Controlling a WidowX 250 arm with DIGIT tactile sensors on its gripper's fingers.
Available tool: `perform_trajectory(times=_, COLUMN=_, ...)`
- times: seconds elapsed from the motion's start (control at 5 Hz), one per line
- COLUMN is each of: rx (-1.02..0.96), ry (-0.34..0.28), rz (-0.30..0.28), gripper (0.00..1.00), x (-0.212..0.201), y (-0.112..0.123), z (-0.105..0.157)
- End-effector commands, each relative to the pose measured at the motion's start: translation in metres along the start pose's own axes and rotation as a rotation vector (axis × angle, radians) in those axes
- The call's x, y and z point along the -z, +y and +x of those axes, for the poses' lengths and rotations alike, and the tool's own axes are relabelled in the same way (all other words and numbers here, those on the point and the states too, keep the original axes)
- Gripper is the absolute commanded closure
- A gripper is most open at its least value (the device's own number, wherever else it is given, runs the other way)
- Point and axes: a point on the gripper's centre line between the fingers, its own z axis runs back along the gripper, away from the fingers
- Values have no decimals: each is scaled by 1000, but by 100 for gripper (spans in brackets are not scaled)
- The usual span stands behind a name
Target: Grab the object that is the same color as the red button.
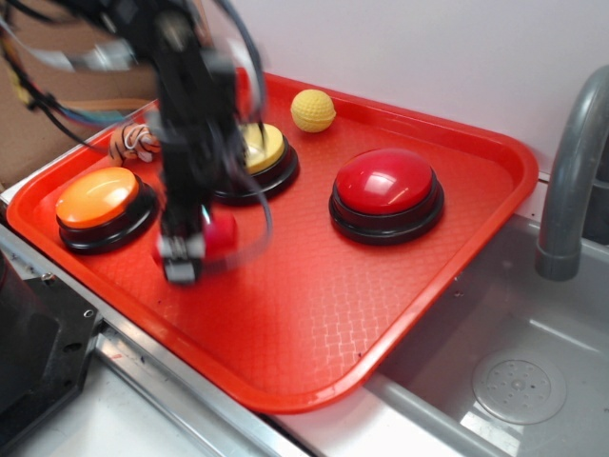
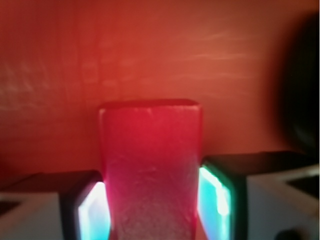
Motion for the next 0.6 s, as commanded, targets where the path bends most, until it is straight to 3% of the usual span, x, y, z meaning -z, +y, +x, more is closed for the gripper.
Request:
perform_trajectory(times=0.0, rx=-497, ry=-225, rz=-137, gripper=100, x=-93, y=33, z=-45)
perform_trajectory(times=0.2, rx=-607, ry=-244, rz=-78, gripper=100, x=-142, y=31, z=-56)
perform_trajectory(times=0.4, rx=-589, ry=-255, rz=-15, gripper=100, x=-192, y=25, z=-58)
